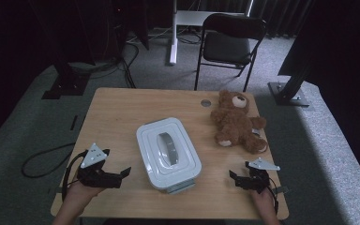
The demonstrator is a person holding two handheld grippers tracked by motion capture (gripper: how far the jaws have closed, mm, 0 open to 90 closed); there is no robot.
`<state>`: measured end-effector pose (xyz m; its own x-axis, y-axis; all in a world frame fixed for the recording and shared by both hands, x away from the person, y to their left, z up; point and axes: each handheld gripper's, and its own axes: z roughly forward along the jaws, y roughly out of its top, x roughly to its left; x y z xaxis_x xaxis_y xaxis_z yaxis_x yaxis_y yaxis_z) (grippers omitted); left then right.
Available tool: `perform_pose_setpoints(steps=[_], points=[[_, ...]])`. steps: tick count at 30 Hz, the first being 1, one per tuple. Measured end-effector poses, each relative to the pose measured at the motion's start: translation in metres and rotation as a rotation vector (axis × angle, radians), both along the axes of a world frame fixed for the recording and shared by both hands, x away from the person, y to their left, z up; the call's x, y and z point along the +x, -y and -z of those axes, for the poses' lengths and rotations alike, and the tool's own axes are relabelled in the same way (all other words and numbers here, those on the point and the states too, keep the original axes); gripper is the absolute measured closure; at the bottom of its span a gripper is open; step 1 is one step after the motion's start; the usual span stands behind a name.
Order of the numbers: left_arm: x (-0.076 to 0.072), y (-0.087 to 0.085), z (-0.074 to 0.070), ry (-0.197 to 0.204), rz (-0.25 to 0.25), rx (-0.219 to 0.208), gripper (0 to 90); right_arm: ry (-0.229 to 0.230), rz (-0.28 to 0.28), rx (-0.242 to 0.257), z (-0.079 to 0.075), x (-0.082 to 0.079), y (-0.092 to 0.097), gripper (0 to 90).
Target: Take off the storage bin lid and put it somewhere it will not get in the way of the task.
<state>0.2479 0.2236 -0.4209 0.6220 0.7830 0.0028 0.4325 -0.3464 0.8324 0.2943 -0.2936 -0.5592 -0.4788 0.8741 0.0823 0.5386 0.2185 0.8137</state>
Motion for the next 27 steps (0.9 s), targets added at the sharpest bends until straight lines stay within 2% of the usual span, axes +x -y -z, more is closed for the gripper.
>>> perform_pose_setpoints(steps=[2, 7, 9, 10, 14, 21, 25, 27], points=[[0.001, 0.002, -0.001, -0.001, 0.008, 0.0, 0.6, -0.002, -0.001, 0.001, 0.0, 0.0, 0.0, 13.8], [0.005, 0.021, -0.011, 0.015, 0.07, -0.027, 3.7, -0.007, 0.002, 0.012, 0.0, 0.0, 0.001, 13.9], [0.005, 0.021, -0.011, 0.015, 0.07, -0.027, 3.7, -0.009, 0.003, 0.014, 0.0, 0.0, 0.001, 13.9], [0.006, 0.032, -0.015, 0.019, 0.095, -0.023, 3.7, -0.008, 0.003, 0.017, 0.0, 0.0, 0.001, 13.8], [0.011, 0.044, -0.018, 0.018, 0.124, -0.018, 3.8, -0.007, 0.0, 0.017, 0.0, 0.0, 0.001, 13.8], [0.02, 0.062, -0.017, -0.005, 0.164, -0.029, 3.7, -0.006, -0.002, 0.02, 0.0, 0.0, 0.001, 13.9], [0.027, 0.071, -0.013, -0.022, 0.17, -0.033, 3.8, -0.007, -0.004, 0.024, 0.0, 0.0, 0.002, 13.9], [0.031, 0.077, -0.011, -0.03, 0.172, -0.019, 3.8, -0.005, -0.006, 0.023, 0.0, -0.001, 0.001, 13.9]])
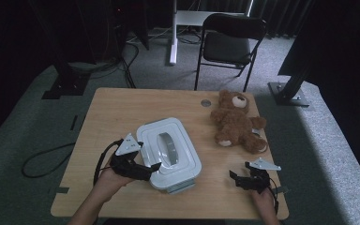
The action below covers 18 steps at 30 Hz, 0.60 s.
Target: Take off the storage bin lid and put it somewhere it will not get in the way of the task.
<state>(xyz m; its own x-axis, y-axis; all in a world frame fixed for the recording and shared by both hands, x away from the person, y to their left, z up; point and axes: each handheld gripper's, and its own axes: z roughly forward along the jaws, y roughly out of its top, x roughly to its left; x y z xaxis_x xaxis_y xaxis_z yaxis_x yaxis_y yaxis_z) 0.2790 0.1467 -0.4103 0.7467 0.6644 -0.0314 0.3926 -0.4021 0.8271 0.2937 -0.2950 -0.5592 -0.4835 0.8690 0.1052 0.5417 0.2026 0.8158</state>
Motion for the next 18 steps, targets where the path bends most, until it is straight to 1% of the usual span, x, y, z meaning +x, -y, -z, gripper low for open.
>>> perform_pose_setpoints(steps=[4, 8, 12, 14, 18], points=[[0.006, 0.01, 0.005, -0.013, 0.007, 0.004, 3.8, -0.002, -0.002, 0.0, 0.0, 0.0, 0.0, 13.9], [0.011, 0.019, 0.01, -0.036, 0.011, 0.002, 3.8, 0.0, -0.001, -0.002, 0.0, 0.0, 0.0, 13.9], [0.016, 0.026, 0.013, -0.053, 0.015, 0.013, 3.8, 0.004, -0.001, -0.004, 0.0, 0.0, 0.0, 14.0], [0.017, 0.028, 0.015, -0.053, 0.014, 0.023, 3.8, 0.003, -0.002, -0.003, 0.0, 0.0, 0.0, 14.0], [0.02, 0.035, 0.016, -0.055, 0.033, 0.041, 3.8, 0.003, 0.0, -0.003, 0.0, -0.001, 0.0, 14.0]])
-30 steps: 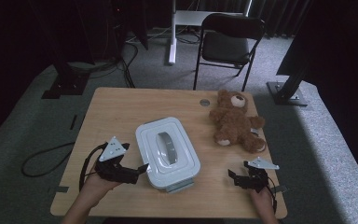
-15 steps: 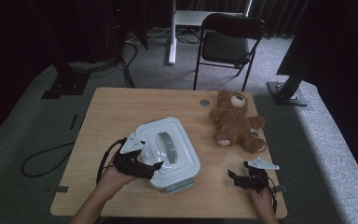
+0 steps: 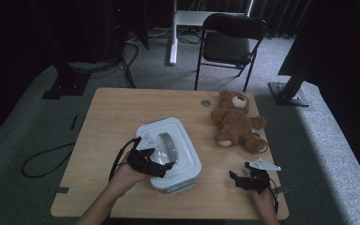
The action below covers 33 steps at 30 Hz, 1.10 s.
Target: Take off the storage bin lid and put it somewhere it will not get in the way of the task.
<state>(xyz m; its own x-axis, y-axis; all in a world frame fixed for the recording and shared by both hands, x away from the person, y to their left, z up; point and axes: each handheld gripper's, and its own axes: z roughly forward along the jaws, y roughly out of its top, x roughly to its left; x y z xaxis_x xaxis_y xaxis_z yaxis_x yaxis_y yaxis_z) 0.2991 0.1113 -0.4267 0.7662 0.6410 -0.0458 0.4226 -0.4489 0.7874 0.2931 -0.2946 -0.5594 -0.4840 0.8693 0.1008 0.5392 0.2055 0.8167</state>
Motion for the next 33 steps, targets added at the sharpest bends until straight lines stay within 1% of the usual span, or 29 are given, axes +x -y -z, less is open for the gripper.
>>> perform_pose_setpoints(steps=[1, 8, 11, 13, 14, 15, 17, 18, 19, 20, 21, 23, 25, 28, 30, 33], points=[[0.001, 0.002, 0.0, 0.002, 0.001, 0.009, 3.9, 0.003, 0.005, -0.002, 0.0, 0.0, 0.0, 14.0], [0.006, 0.013, 0.0, -0.007, 0.008, 0.005, 5.3, 0.005, 0.004, -0.002, 0.0, -0.001, 0.0, 14.0], [0.008, 0.019, 0.001, -0.012, -0.007, 0.012, 7.9, 0.005, 0.005, 0.003, 0.0, -0.001, 0.0, 14.0], [0.009, 0.021, 0.001, -0.018, -0.001, 0.01, 8.0, 0.006, 0.004, 0.005, 0.0, -0.001, 0.001, 14.0], [0.008, 0.022, 0.001, -0.015, -0.001, 0.004, 10.2, 0.006, 0.006, 0.006, 0.0, -0.001, 0.001, 14.0], [0.009, 0.022, 0.002, -0.018, -0.001, -0.003, 16.7, 0.006, 0.005, 0.007, 0.0, -0.001, 0.001, 14.0], [0.009, 0.022, 0.002, -0.024, -0.01, -0.007, 16.8, 0.006, 0.005, 0.008, 0.0, -0.001, 0.001, 14.0], [0.01, 0.022, 0.003, -0.026, -0.018, -0.017, 18.7, 0.005, 0.005, 0.007, 0.0, -0.001, 0.001, 14.0], [0.01, 0.022, 0.003, -0.032, -0.023, -0.03, 23.5, 0.005, 0.005, 0.008, 0.0, -0.001, 0.001, 14.0], [0.01, 0.021, 0.003, -0.035, -0.023, -0.032, 23.8, 0.005, 0.004, 0.008, 0.0, -0.001, 0.001, 14.0], [0.011, 0.021, 0.004, -0.037, -0.02, -0.034, 25.1, 0.004, 0.004, 0.009, 0.0, -0.001, 0.001, 14.0], [0.01, 0.021, 0.004, -0.034, -0.019, -0.04, 33.1, 0.004, 0.005, 0.01, 0.0, -0.001, 0.001, 14.0], [0.01, 0.021, 0.004, -0.033, -0.011, -0.04, 36.3, 0.003, 0.005, 0.009, 0.0, -0.001, 0.001, 14.0], [0.009, 0.021, 0.004, -0.033, -0.005, -0.046, 43.8, 0.002, 0.004, 0.007, 0.0, -0.001, 0.001, 14.0], [0.01, 0.02, 0.005, -0.041, -0.009, -0.067, 46.6, 0.002, 0.004, 0.007, 0.0, -0.001, 0.0, 14.0], [0.01, 0.021, 0.005, -0.034, 0.0, -0.063, 50.8, 0.001, 0.004, 0.007, 0.0, -0.001, 0.001, 14.0]])
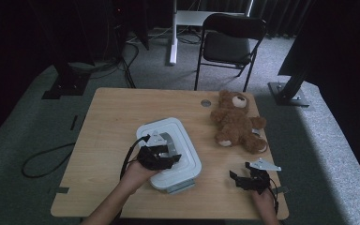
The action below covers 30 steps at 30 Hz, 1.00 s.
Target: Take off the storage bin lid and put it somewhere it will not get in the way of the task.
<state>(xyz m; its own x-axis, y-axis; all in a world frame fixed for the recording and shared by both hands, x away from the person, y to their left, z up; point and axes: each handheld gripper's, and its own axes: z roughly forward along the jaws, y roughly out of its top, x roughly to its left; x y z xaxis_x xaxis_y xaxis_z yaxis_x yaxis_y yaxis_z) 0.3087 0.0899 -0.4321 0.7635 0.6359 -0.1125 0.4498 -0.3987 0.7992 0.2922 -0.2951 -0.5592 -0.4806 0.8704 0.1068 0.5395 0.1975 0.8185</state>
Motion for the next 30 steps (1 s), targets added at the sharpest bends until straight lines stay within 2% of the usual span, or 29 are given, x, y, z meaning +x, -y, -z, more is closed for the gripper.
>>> perform_pose_setpoints(steps=[4, 20, 26, 30], points=[[0.0, 0.001, 0.001, 0.005, 0.012, -0.001, 55.6, -0.003, -0.002, 0.001, 0.0, 0.0, 0.0, 14.0], [-0.002, -0.002, -0.001, 0.0, 0.026, -0.039, 61.3, -0.002, 0.002, 0.009, 0.0, 0.0, 0.001, 14.1], [-0.007, -0.001, -0.007, 0.029, 0.042, -0.038, 64.1, 0.002, 0.003, 0.01, 0.0, 0.0, 0.001, 14.0], [-0.011, -0.002, -0.013, 0.044, 0.045, -0.053, 65.1, 0.002, 0.003, 0.01, 0.0, 0.0, 0.001, 14.1]])
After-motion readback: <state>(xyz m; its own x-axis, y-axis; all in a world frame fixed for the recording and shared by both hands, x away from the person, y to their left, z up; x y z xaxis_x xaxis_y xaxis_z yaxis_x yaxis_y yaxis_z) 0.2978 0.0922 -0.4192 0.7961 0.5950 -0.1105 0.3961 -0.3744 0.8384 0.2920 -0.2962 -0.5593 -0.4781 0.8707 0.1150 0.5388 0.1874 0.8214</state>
